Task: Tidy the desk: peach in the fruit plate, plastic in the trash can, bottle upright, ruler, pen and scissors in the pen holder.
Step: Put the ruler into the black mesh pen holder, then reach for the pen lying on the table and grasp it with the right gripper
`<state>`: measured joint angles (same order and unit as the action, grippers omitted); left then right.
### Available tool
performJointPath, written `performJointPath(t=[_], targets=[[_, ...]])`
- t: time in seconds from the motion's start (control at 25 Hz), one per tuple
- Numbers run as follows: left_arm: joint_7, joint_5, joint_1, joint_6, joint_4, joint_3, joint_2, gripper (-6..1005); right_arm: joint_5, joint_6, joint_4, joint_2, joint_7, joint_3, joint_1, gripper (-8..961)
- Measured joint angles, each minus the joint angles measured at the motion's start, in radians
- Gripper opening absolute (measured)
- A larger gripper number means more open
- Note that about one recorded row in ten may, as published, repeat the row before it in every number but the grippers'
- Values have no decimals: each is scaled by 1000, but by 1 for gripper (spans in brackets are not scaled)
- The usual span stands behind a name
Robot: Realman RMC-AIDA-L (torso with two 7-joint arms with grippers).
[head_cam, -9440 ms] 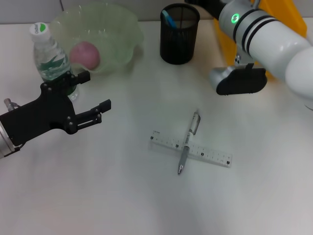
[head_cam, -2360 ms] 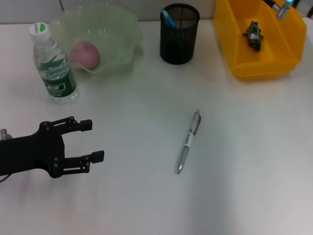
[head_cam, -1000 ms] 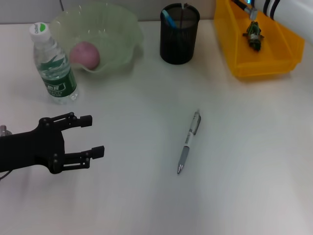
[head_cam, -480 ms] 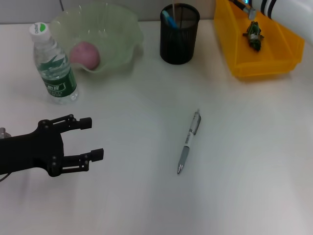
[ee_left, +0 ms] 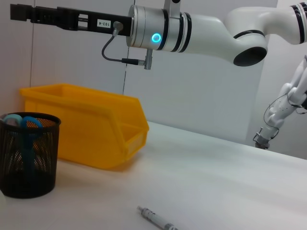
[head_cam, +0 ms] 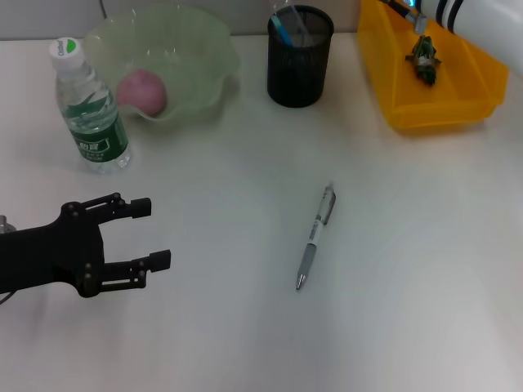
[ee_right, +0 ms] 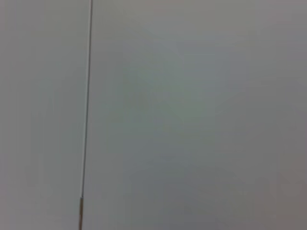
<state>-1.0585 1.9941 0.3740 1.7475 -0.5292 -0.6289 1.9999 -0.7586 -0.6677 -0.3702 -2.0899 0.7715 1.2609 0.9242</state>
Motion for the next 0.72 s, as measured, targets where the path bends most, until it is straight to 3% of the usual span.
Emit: performJointPath(t=[0.44,0.72], targets=[[4,0,-1,4,0,0,-3,835,5,-32,-11,-1,7,-4,-23,621],[5,0,-1,11,0,0,0,834,17,-201,-41,1,73,-12,-97,621]])
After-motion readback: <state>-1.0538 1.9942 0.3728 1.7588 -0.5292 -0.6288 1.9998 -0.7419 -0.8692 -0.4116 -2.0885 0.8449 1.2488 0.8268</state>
